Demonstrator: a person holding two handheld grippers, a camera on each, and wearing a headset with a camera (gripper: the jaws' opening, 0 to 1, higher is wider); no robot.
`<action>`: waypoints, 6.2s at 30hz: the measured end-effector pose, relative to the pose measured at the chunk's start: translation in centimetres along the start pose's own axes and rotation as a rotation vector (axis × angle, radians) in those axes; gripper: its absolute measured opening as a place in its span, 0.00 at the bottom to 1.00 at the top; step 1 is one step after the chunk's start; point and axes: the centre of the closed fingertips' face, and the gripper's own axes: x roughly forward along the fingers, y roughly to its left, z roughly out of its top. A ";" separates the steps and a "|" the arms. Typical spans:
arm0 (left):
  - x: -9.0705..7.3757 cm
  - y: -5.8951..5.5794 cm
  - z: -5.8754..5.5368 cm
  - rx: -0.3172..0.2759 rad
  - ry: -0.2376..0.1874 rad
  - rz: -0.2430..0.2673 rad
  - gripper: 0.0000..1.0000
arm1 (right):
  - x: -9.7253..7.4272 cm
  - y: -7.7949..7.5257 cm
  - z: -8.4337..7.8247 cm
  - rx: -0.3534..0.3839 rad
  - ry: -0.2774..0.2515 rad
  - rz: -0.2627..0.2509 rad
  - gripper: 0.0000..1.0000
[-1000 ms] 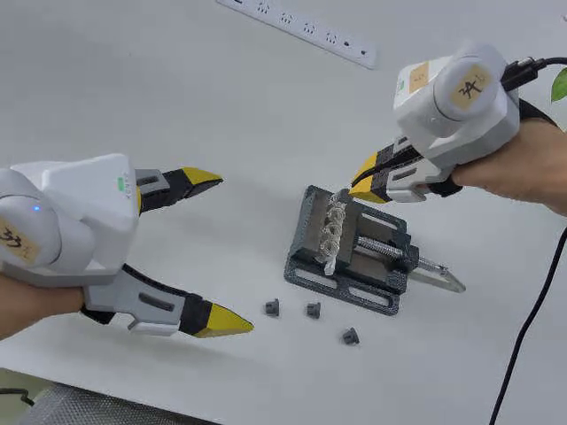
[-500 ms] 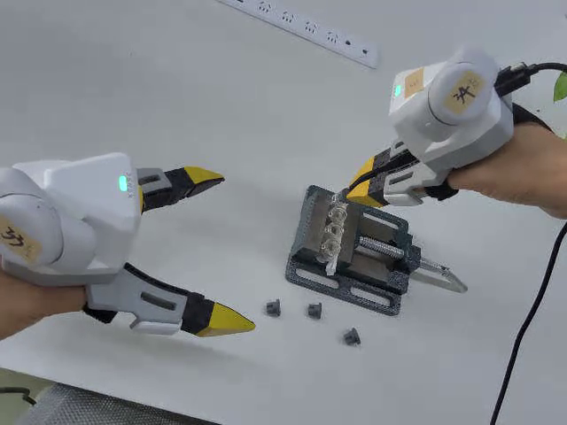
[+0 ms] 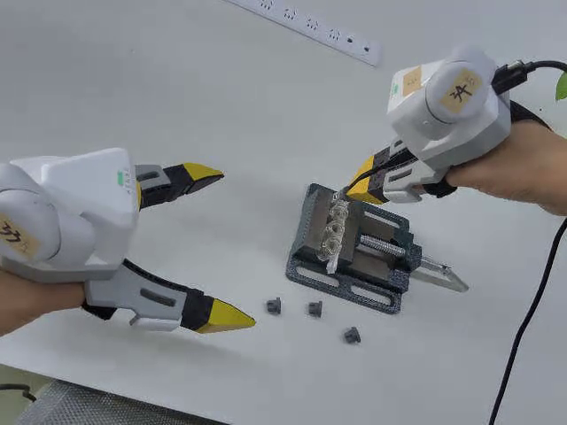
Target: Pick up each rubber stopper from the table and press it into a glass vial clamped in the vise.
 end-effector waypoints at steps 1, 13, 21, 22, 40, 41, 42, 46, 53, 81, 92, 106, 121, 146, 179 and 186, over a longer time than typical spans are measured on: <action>0.0 0.0 0.0 0.000 0.001 0.000 0.95 | 0.0 0.0 0.0 -0.005 0.002 -0.001 0.00; -0.1 0.3 0.0 -0.004 -0.005 0.004 0.95 | 0.0 -0.2 0.0 -0.025 0.015 -0.002 0.00; -0.1 0.3 0.0 -0.005 -0.005 0.004 0.95 | 0.0 0.1 0.1 -0.023 0.014 0.008 0.01; -0.1 0.3 0.0 -0.005 -0.005 0.004 0.95 | 0.0 0.1 0.1 -0.024 0.014 0.008 0.01; -0.1 0.2 0.1 -0.012 -0.014 0.004 0.94 | 0.1 0.1 0.1 -0.037 0.029 0.000 0.00; 0.0 0.2 0.1 -0.012 -0.013 0.004 0.94 | 0.1 0.1 0.1 -0.027 0.034 0.001 0.00; 0.0 0.2 0.1 -0.011 -0.012 0.004 0.94 | 0.1 0.1 0.1 -0.031 0.037 0.001 0.00; 0.1 0.2 0.2 -0.009 -0.015 0.002 0.94 | 0.1 0.2 0.0 -0.031 0.042 0.007 0.00; 0.3 0.0 0.3 -0.005 -0.011 -0.005 0.93 | 0.2 0.0 0.0 -0.013 0.070 0.016 0.00; 0.5 0.1 1.1 0.004 -0.019 -0.005 0.93 | 0.4 0.5 -0.2 -0.021 0.137 0.047 0.00; 0.5 0.2 1.2 0.003 -0.021 0.000 0.93 | 0.5 0.1 -0.2 -0.038 0.151 0.043 0.00; 0.6 -0.1 1.5 0.011 -0.024 0.003 0.93 | 0.7 0.2 -0.2 -0.049 0.155 0.023 0.00; -0.1 -1.0 1.6 0.032 0.009 -0.011 0.93 | 0.3 0.2 -0.1 0.012 0.074 -0.035 0.00; 0.0 -2.7 2.5 0.058 0.023 -0.025 0.92 | -2.6 -0.4 -0.4 0.151 -0.115 -0.127 0.09; -0.2 -4.2 2.6 0.108 0.098 -0.047 0.88 | -10.1 5.2 -4.8 0.353 -0.422 -0.306 0.35; -0.2 -4.6 1.9 0.131 0.145 -0.055 0.83 | -10.7 6.8 -6.5 0.400 -0.468 -0.334 0.41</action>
